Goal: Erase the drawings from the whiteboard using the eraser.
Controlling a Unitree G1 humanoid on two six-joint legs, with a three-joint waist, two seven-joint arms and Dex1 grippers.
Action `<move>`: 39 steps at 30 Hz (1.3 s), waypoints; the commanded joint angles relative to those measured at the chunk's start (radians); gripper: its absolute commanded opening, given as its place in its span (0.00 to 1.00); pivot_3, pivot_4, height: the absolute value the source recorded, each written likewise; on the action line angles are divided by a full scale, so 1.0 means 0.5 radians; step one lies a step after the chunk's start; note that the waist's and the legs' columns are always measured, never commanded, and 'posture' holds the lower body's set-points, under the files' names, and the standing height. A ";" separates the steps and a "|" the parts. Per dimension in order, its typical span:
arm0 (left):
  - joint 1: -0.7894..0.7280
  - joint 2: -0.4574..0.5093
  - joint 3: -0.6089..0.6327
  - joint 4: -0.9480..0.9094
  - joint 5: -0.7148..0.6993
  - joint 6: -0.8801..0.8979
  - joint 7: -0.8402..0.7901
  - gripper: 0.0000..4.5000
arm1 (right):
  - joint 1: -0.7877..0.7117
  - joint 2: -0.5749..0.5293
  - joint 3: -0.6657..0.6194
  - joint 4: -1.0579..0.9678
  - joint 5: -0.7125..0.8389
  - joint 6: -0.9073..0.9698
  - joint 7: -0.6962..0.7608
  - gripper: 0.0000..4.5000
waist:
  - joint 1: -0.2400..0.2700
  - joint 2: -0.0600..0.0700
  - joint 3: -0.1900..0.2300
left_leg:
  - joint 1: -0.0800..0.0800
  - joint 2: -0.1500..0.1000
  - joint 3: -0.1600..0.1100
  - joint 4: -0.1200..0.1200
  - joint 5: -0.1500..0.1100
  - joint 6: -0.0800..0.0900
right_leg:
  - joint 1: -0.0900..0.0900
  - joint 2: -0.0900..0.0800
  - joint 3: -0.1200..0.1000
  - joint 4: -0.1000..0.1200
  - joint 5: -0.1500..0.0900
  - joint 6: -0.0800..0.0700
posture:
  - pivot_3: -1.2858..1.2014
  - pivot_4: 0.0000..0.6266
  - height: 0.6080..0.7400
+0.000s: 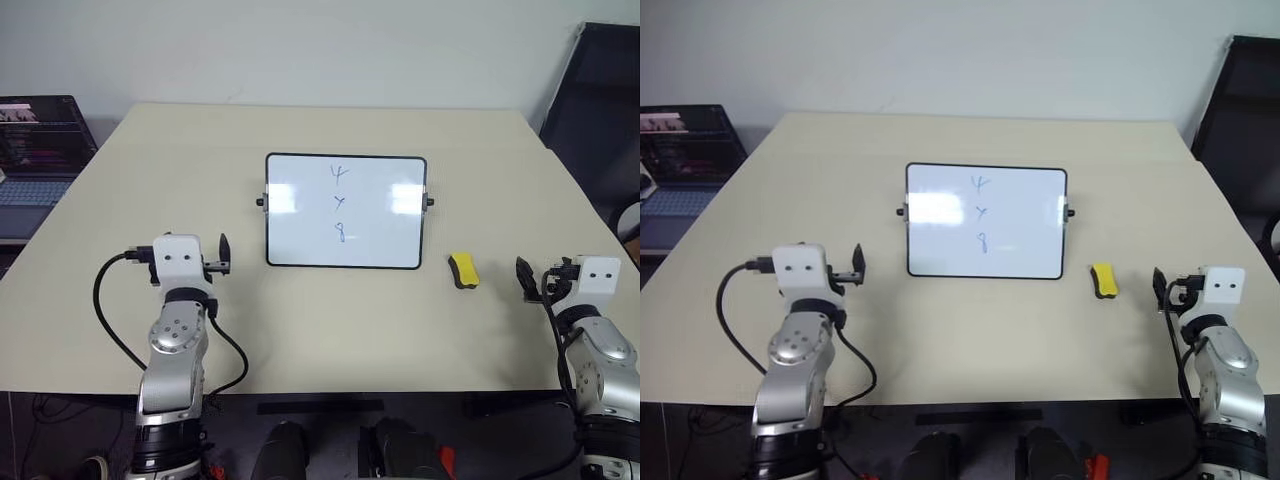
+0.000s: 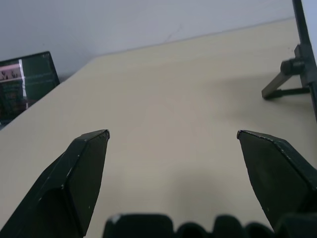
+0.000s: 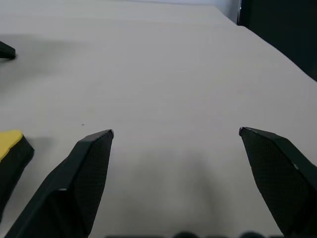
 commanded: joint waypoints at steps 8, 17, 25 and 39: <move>0.026 0.050 0.036 0.009 0.014 -0.075 -0.051 1.00 | 0.065 -0.015 -0.047 -0.221 0.008 0.064 -0.090 0.99 | 0.001 0.000 0.000 | 0.000 0.000 0.000 -0.001 0.000 0.000 | 0.000 0.000 0.000 0.000 0.000 0.000 | 0.52 0.24 1.00; 0.008 0.242 0.194 0.157 -0.095 -0.171 -0.212 1.00 | 0.052 0.070 0.003 -0.455 0.002 0.241 -0.243 0.99 | -0.001 0.000 0.000 | 0.001 0.003 0.000 0.000 0.000 0.000 | 0.000 0.000 -0.001 0.000 -0.001 0.000 | 0.52 0.24 1.00; -0.274 0.545 0.306 0.427 -0.342 -0.184 -0.553 1.00 | 0.047 0.146 0.019 -0.767 0.046 0.320 -0.302 0.99 | 0.006 0.000 0.000 | 0.000 0.002 0.000 0.000 0.000 0.000 | -0.001 0.000 -0.002 0.000 -0.001 0.000 | 0.52 0.24 1.00; -0.791 0.850 -0.010 0.381 -0.762 0.007 -1.543 1.00 | 0.075 -0.111 0.073 -1.217 0.416 0.976 -0.085 0.99 | -0.015 0.001 0.001 | -0.004 0.001 -0.001 -0.002 0.000 0.000 | -0.005 0.001 -0.002 0.000 -0.001 0.001 | 0.52 0.24 1.00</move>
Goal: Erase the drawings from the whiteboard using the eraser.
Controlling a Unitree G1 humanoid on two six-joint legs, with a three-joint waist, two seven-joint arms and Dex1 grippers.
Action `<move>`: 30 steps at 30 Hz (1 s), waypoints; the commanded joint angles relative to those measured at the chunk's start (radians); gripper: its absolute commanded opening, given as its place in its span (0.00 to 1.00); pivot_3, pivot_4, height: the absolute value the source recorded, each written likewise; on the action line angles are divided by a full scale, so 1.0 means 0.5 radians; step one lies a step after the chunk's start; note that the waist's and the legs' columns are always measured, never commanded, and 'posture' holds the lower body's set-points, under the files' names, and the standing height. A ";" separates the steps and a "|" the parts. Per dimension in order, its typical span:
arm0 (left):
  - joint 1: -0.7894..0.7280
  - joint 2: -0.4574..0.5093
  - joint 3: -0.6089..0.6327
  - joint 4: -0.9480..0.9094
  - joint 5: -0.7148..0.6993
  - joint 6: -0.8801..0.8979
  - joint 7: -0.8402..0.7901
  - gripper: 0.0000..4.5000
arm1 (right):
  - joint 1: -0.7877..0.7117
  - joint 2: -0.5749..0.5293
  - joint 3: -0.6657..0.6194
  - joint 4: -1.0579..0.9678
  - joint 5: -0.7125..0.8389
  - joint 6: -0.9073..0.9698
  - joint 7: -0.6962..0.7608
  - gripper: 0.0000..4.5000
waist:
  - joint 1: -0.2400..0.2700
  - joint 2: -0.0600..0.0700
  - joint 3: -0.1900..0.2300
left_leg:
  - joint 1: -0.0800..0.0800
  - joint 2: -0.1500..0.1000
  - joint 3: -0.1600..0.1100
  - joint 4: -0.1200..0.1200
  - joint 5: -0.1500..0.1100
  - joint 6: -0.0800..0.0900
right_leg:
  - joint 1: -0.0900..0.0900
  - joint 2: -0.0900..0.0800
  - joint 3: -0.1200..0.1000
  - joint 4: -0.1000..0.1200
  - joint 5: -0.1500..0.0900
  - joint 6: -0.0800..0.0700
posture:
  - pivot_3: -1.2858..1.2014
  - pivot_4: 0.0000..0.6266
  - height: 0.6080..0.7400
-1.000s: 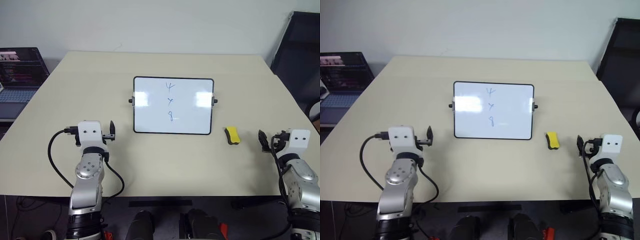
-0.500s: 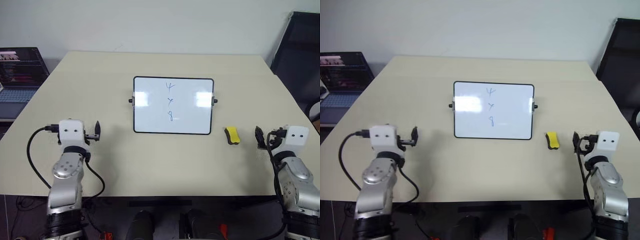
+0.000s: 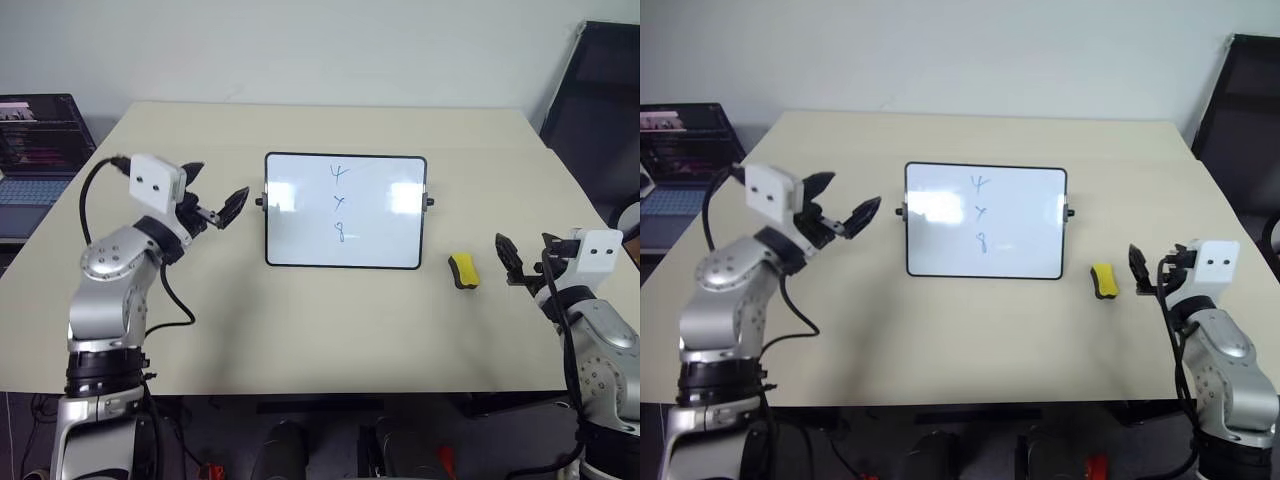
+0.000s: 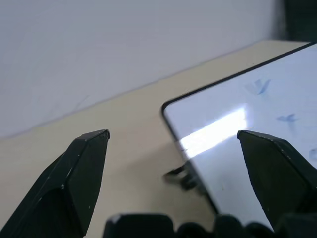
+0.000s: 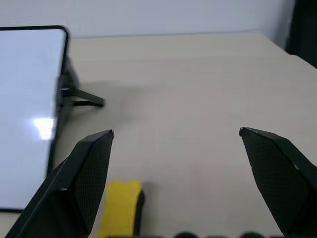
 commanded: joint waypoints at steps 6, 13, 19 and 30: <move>-0.123 0.057 -0.250 -0.137 -0.040 -0.024 -0.365 1.00 | -0.026 -0.136 0.119 -0.271 0.145 0.330 0.109 0.99 | 0.003 0.000 0.000 | -0.001 -0.001 -0.001 0.001 0.000 0.000 | 0.000 0.000 0.000 0.000 0.000 0.000 | 0.52 0.24 1.00; -0.099 0.141 -0.479 -0.286 -0.220 0.167 -0.838 1.00 | -0.100 -0.066 0.160 -0.336 0.212 0.787 -0.076 0.99 | 0.001 0.000 0.000 | -0.002 -0.001 -0.002 0.001 0.000 0.000 | 0.000 0.000 -0.001 -0.001 0.000 0.000 | 0.52 0.24 1.00; -0.295 0.103 -0.628 -0.066 -0.161 0.048 -1.096 1.00 | -0.283 0.078 0.203 -0.176 0.087 0.917 -0.282 0.99 | 0.001 0.000 0.001 | -0.002 -0.001 -0.002 0.002 0.000 0.000 | 0.000 0.007 0.000 0.000 -0.001 0.000 | 0.52 0.24 1.00; -0.539 -0.083 -0.784 0.272 -0.042 -0.220 -1.345 1.00 | -0.453 0.252 0.268 0.139 -0.160 0.764 -0.415 0.99 | 0.000 0.001 0.000 | -0.016 -0.001 -0.003 0.002 0.000 0.001 | -0.014 0.008 -0.001 0.001 0.001 -0.003 | 0.52 0.24 1.00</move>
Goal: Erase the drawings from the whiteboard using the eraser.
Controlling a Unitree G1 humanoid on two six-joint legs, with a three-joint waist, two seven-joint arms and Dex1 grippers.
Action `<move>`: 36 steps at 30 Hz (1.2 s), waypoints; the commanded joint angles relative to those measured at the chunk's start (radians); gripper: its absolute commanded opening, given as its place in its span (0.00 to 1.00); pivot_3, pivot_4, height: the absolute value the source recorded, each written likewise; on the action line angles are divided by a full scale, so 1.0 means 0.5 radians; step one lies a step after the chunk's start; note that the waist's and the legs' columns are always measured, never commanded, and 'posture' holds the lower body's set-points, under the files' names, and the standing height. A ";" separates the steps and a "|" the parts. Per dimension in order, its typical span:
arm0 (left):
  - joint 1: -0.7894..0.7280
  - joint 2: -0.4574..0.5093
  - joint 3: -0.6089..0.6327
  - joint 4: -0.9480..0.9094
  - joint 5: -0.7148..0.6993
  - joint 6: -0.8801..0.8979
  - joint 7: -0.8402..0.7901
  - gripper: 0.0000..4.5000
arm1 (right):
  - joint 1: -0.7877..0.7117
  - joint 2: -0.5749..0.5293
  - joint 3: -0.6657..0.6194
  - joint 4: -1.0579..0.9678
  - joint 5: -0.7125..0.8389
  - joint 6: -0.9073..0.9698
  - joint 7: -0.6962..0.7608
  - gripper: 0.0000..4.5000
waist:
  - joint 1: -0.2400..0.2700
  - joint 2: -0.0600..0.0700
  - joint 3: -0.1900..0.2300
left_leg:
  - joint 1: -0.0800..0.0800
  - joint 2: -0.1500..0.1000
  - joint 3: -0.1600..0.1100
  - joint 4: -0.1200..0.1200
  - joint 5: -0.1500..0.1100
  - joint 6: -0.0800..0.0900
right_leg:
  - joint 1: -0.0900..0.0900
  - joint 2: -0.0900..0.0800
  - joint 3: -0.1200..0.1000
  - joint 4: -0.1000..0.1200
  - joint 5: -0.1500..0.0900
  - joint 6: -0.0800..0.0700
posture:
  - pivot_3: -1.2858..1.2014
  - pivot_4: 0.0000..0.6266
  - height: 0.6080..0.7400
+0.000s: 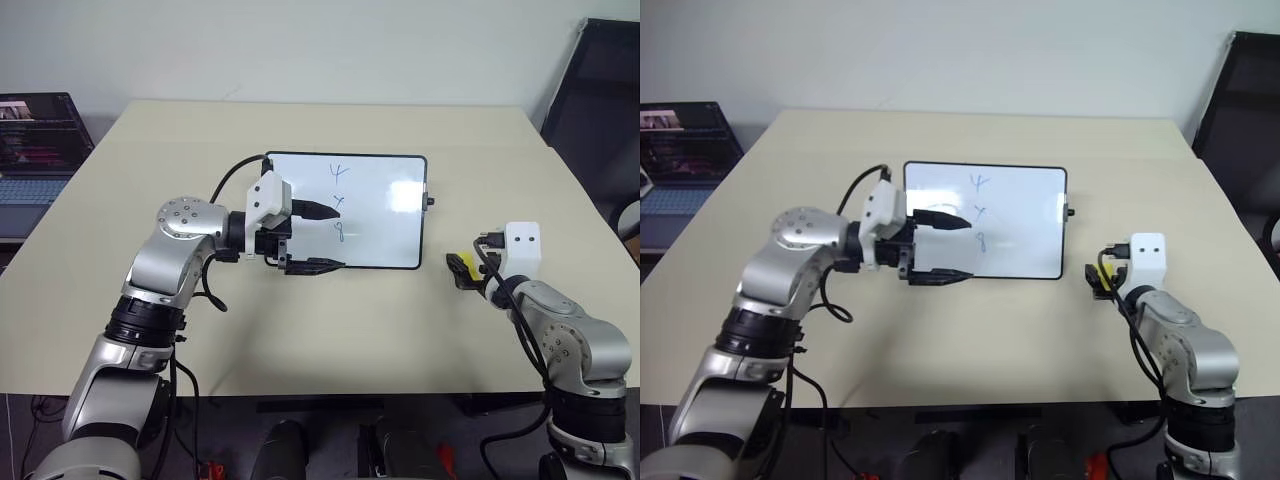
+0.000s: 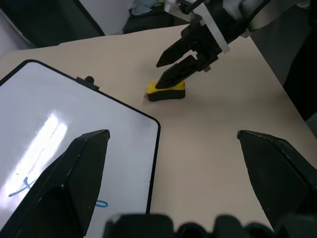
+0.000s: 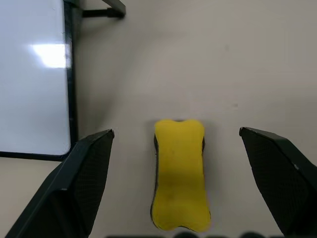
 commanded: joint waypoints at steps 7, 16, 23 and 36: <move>-0.076 -0.078 -0.035 0.038 0.052 -0.112 -0.102 1.00 | -0.041 0.064 -0.010 0.057 -0.073 -0.092 0.021 0.99 | 0.000 0.000 0.000 | -0.011 0.000 0.001 0.000 0.000 0.000 | -0.014 0.000 0.001 0.003 0.003 -0.005 | 0.52 0.24 1.00; -0.057 -0.066 -0.020 0.020 0.062 -0.109 -0.092 1.00 | -0.048 0.094 0.007 0.153 -0.113 -0.132 0.059 0.99 | 0.000 0.000 0.000 | -0.013 0.000 0.001 0.001 0.000 0.000 | -0.015 0.000 0.001 0.003 0.003 -0.005 | 0.52 0.24 1.00; -0.028 -0.058 0.002 -0.011 0.055 -0.092 -0.059 1.00 | -0.051 0.125 0.008 0.174 -0.140 -0.141 0.085 0.71 | 0.000 0.000 0.000 | -0.013 0.000 0.001 0.001 0.000 0.000 | -0.015 0.000 0.001 0.004 0.004 -0.006 | 0.52 0.24 1.00; 0.042 -0.049 0.056 -0.068 0.122 0.044 0.217 1.00 | -0.036 0.129 0.007 0.153 -0.157 -0.142 0.106 0.24 | 0.000 0.000 0.000 | -0.013 0.000 0.001 0.001 0.000 0.000 | -0.015 0.000 0.001 0.004 0.004 -0.007 | 0.52 0.24 1.00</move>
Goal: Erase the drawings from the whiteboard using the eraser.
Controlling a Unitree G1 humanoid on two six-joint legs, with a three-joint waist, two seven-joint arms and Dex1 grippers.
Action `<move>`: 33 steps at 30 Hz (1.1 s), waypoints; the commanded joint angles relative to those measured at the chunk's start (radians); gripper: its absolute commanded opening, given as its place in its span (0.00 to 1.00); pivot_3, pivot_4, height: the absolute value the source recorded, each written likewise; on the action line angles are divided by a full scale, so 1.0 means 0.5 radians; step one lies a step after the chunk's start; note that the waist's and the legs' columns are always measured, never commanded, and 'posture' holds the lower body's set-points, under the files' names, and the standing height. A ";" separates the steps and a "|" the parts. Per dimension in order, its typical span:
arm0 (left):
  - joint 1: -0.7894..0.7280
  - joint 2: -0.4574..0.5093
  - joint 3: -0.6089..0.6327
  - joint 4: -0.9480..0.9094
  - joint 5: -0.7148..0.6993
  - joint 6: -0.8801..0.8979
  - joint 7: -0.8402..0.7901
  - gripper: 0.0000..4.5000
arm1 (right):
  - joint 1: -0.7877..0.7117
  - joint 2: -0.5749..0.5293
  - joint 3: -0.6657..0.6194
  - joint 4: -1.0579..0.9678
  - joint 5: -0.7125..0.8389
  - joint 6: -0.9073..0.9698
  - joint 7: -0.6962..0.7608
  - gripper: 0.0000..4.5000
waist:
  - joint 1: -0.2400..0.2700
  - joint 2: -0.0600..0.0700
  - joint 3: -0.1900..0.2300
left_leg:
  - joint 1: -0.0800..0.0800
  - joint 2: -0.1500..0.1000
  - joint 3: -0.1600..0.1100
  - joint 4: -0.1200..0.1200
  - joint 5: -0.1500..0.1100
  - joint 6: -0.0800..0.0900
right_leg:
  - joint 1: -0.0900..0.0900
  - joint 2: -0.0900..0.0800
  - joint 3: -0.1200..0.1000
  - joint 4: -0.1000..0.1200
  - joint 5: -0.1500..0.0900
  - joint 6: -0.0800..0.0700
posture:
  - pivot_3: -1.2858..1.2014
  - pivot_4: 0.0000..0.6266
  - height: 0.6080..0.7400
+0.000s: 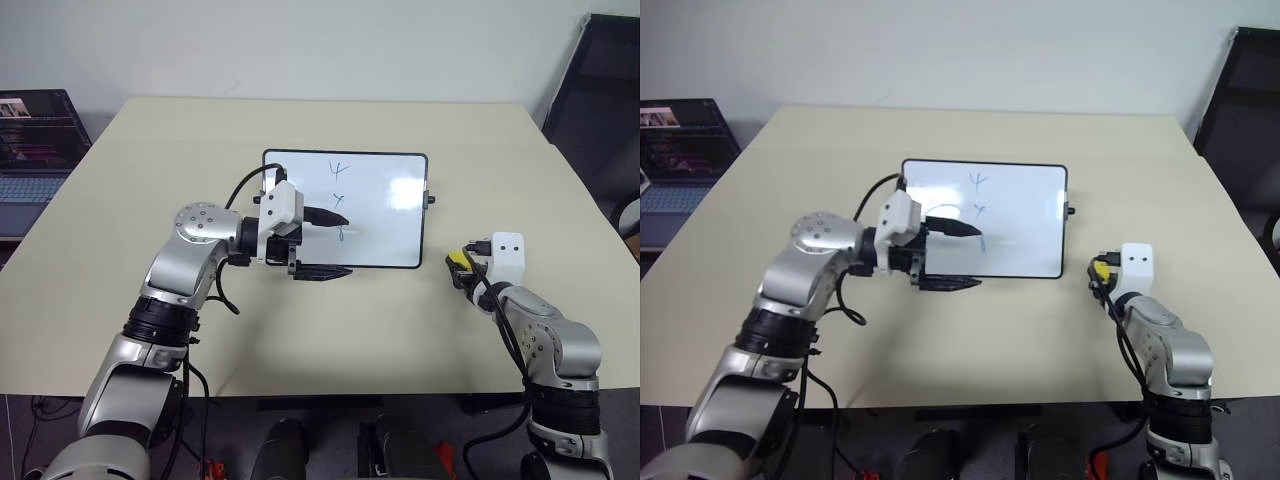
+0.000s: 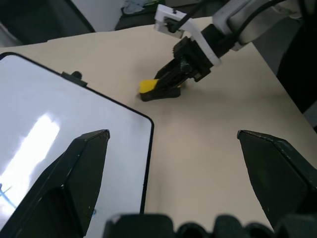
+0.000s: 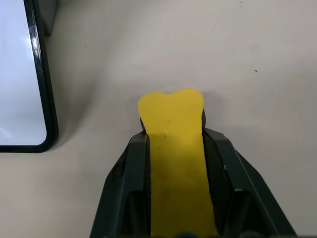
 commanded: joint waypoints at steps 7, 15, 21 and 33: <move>0.195 0.084 0.215 -0.389 0.093 0.383 0.563 1.00 | 0.121 -0.216 0.119 -0.456 0.024 -0.165 0.291 0.24 | -0.002 0.000 0.000 | -0.001 0.001 -0.001 0.000 0.000 0.000 | -0.001 0.000 0.000 0.001 0.000 0.000 | 0.52 0.24 1.00; 0.249 0.096 0.325 -0.574 0.148 0.634 0.942 1.00 | 0.055 -0.453 0.209 -0.665 -0.013 -0.225 0.455 0.24 | 0.008 0.000 0.000 | -0.001 0.000 -0.003 0.006 0.000 0.000 | 0.000 0.000 -0.002 0.003 -0.001 0.004 | 0.52 0.24 1.00; 0.144 0.083 0.348 -0.540 0.170 0.814 1.152 1.00 | -0.434 -0.410 0.617 -0.350 -0.196 -0.440 0.577 0.24 | -0.016 -0.001 0.000 | 0.000 0.001 -0.004 0.019 0.000 0.000 | 0.000 0.003 -0.002 0.016 -0.003 0.007 | 0.52 0.24 1.00; 0.117 0.131 0.346 -0.550 0.210 0.920 1.247 1.00 | -1.240 -0.085 1.083 0.797 -0.688 -1.067 0.700 0.24 | -0.022 0.000 0.000 | 0.000 0.000 -0.004 0.026 0.000 0.000 | -0.002 0.000 -0.002 0.028 0.001 0.000 | 0.52 0.24 1.00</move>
